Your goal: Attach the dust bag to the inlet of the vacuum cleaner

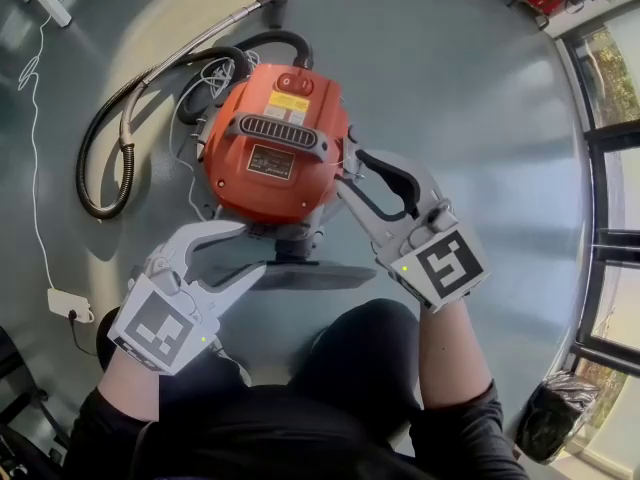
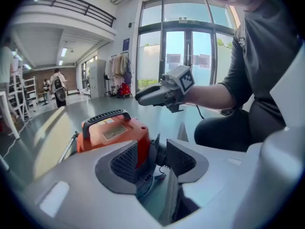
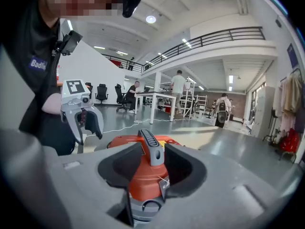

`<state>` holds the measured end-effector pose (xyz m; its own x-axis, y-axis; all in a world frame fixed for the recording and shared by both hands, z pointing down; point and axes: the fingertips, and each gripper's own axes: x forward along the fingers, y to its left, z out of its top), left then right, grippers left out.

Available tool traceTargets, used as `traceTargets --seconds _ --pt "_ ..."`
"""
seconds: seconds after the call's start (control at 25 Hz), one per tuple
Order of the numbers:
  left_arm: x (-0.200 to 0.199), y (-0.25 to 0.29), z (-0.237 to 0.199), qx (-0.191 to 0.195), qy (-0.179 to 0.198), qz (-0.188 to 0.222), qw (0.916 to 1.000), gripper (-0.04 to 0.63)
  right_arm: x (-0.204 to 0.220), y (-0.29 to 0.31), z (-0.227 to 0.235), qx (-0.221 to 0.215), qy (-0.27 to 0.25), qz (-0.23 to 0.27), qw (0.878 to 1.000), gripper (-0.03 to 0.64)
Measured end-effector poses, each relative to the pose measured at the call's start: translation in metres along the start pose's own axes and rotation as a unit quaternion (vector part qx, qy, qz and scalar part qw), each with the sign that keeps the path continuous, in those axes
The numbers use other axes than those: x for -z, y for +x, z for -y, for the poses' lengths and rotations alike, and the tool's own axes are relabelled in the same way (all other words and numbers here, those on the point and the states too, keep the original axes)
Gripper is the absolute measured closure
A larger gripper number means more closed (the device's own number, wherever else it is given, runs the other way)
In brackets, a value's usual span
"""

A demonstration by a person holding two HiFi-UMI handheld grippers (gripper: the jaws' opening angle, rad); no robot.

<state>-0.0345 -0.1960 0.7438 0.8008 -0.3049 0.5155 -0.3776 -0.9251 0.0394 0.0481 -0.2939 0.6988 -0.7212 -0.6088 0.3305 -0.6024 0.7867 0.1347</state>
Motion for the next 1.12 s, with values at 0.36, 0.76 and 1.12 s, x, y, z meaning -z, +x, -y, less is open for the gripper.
traceTargets --seconds 0.36,0.76,1.12 --pt "-0.061 -0.059 -0.018 -0.046 -0.029 0.017 0.9984 0.462 -0.06 -0.026 -0.038 -0.002 0.072 -0.036 0.997 0.477" --pt "-0.156 -0.177 0.036 -0.059 -0.077 -0.016 0.9952 0.462 -0.155 -0.125 -0.094 0.001 0.132 -0.117 0.984 0.476" --pt "-0.248 -0.238 0.079 -0.065 -0.087 -0.018 0.9939 0.46 -0.222 -0.186 -0.115 -0.004 0.174 -0.117 0.978 0.476"
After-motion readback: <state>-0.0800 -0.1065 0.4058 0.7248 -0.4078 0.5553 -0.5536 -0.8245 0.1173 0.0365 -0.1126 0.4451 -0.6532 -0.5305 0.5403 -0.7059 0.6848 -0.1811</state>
